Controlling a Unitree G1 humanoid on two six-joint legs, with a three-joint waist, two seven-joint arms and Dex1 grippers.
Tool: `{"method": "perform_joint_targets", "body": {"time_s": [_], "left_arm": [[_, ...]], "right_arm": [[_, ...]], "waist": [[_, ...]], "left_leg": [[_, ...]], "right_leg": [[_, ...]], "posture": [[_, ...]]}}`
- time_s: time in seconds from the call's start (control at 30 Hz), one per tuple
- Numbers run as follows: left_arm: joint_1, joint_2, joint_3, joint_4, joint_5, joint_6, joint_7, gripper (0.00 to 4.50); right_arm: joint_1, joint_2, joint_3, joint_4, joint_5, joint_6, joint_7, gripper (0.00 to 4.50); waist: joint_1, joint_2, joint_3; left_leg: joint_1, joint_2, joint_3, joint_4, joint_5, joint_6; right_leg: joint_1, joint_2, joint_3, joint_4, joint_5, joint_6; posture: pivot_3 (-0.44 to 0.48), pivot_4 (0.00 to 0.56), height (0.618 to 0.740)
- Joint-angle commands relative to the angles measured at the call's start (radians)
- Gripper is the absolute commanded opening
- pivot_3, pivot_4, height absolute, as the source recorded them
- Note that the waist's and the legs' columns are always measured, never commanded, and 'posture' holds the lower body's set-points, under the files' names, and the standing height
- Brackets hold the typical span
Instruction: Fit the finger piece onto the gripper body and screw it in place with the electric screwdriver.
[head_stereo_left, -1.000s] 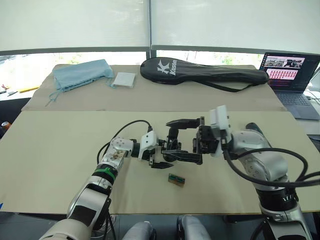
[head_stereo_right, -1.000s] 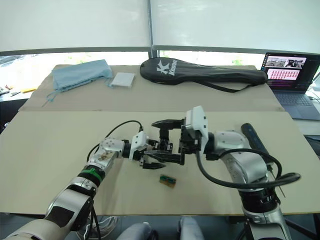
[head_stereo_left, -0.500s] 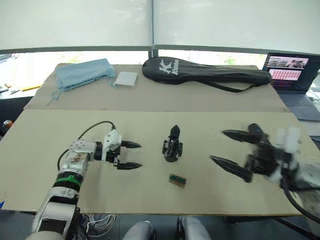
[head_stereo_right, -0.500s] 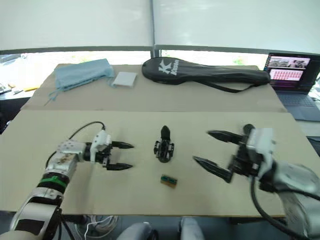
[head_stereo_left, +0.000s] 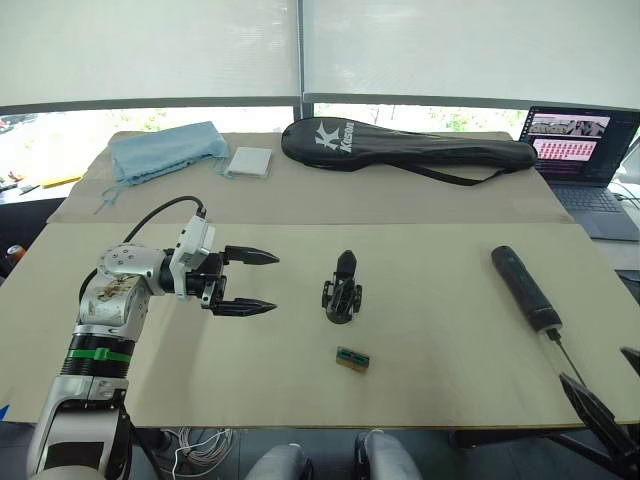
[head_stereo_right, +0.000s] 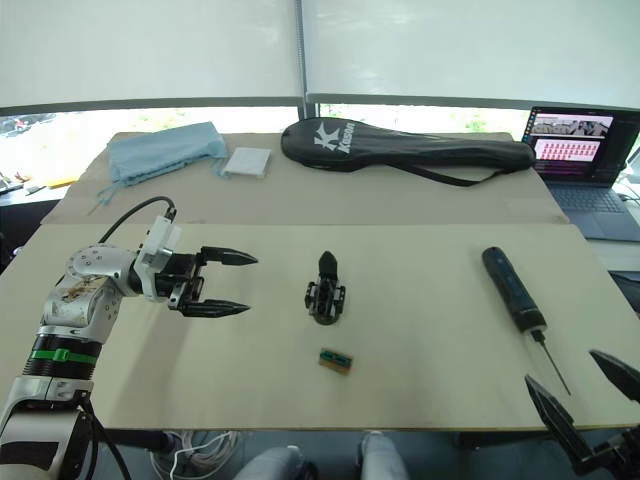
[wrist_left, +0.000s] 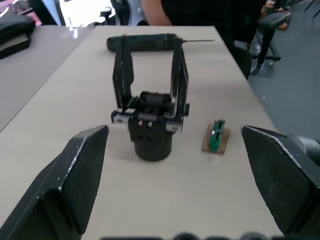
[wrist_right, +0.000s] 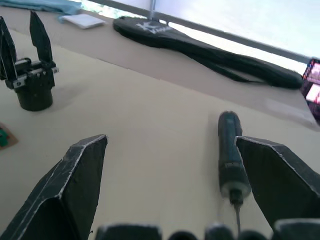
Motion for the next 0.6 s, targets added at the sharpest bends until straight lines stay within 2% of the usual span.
{"method": "perform_joint_targets", "body": {"time_s": [0.03, 0.13, 0.27, 0.3, 0.43, 0.6], "left_arm": [[-0.013, -0.012, 0.025, -0.086, -0.056, 0.048, 0.038, 4.46], [-0.029, -0.036, 0.041, -0.148, -0.114, 0.132, 0.104, 4.46], [-0.054, -0.038, 0.053, -0.216, -0.196, 0.295, 0.186, 4.46], [-0.055, -0.041, 0.053, -0.236, -0.205, 0.306, 0.199, 4.46], [-0.042, -0.051, 0.060, -0.281, -0.205, 0.307, 0.251, 4.46], [-0.027, -0.048, 0.065, -0.311, -0.215, 0.333, 0.285, 4.46]], "right_arm": [[0.037, -0.015, -0.005, -0.025, 0.075, 0.033, -0.051, 4.50], [0.014, -0.112, -0.013, -0.014, 0.131, 0.125, -0.121, 4.50], [-0.061, -0.393, -0.023, 0.076, 0.163, 0.401, -0.257, 4.50], [-0.129, -0.497, 0.012, 0.147, 0.139, 0.436, -0.245, 4.50], [-0.386, -0.773, 0.190, 0.410, 0.099, 0.557, -0.199, 4.50], [-0.604, -0.881, 0.424, 0.592, 0.018, 0.573, -0.106, 4.50]], "waist": [[-0.004, 0.000, 0.000], [-0.002, 0.000, 0.001], [-0.004, -0.002, 0.002], [-0.001, -0.002, 0.002], [-0.005, -0.004, 0.003], [0.015, -0.004, 0.004]], "left_leg": [[0.000, 0.000, 0.000, 0.000, 0.000, 0.000], [0.000, 0.000, 0.001, 0.000, 0.000, 0.000], [0.000, 0.000, 0.004, 0.000, 0.000, 0.000], [0.000, 0.000, 0.004, 0.000, 0.000, 0.000], [-0.001, 0.000, 0.006, 0.000, 0.000, 0.000], [-0.002, 0.003, 0.004, -0.001, 0.001, 0.000]], "right_leg": [[0.000, 0.000, 0.001, 0.000, 0.000, 0.000], [-0.001, 0.000, 0.001, 0.000, 0.000, 0.000], [-0.001, 0.000, 0.004, 0.000, 0.001, 0.001], [-0.001, 0.000, 0.004, 0.000, 0.001, 0.001], [-0.001, 0.000, 0.005, 0.000, 0.001, 0.001], [-0.002, 0.000, 0.002, 0.000, 0.000, -0.001]], "posture": [[0.000, 0.150, 0.740], [0.000, 0.150, 0.740], [0.000, 0.150, 0.740], [0.000, 0.150, 0.740], [0.000, 0.150, 0.740], [0.000, 0.150, 0.740]]}}
